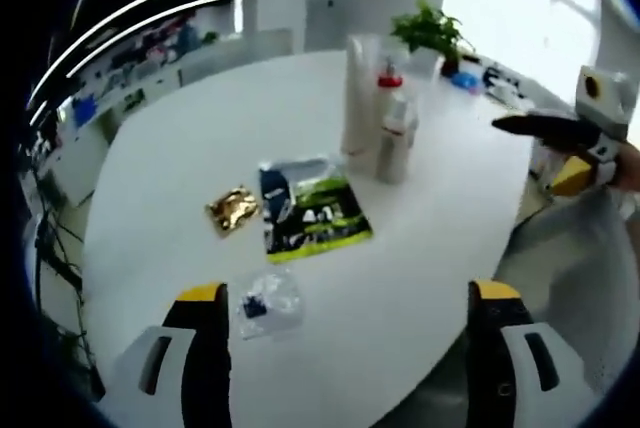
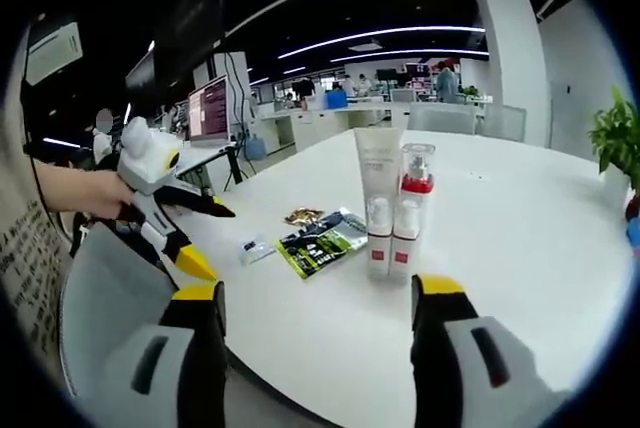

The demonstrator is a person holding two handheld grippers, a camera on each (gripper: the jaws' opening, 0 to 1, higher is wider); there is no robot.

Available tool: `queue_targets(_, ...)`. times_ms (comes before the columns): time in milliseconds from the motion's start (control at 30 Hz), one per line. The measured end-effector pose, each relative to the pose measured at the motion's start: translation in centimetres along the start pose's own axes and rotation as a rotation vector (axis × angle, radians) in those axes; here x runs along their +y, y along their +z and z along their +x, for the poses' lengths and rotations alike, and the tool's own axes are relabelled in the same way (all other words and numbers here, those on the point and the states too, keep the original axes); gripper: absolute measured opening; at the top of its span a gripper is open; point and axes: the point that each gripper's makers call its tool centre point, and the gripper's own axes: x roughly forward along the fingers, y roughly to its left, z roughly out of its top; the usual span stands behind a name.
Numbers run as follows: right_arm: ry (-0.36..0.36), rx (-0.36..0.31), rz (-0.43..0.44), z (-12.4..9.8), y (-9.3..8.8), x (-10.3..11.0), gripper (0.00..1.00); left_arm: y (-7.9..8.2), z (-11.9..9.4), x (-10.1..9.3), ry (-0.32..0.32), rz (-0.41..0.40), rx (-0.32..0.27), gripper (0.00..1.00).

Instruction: Arrange the skincare products in the storage area until every visible bottle or jar stands upright without overlapping.

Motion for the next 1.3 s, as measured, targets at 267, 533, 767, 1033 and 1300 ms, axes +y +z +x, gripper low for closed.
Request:
queue_targets(267, -0.008, 0.003, 0.011, 0.0, -0.1, -0.3, 0.75, 1.9, 3.6, 0.2, 0.001, 0.02, 0.033, 0.97)
queue_targets(533, -0.034, -0.001, 0.036, -0.1, -0.2, -0.9, 0.75, 2.3, 7.0, 1.7, 0.035, 0.015, 0.083, 0.97)
queue_targets(767, -0.044, 0.01, 0.051, 0.0, -0.5, -1.3, 0.75, 2.0, 9.1, 2.0, 0.056, -0.034, 0.125, 0.97)
queue_targets(1033, -0.064, 0.019, 0.077, 0.0, -0.7, -1.8, 0.74, 1.7, 10.5, 3.0, 0.116, -0.057, 0.17, 0.97)
queue_targets(1300, -0.082, 0.027, 0.091, 0.0, -1.0, -2.2, 0.74, 2.0, 11.8, 3.6, 0.142, -0.072, 0.195, 0.97)
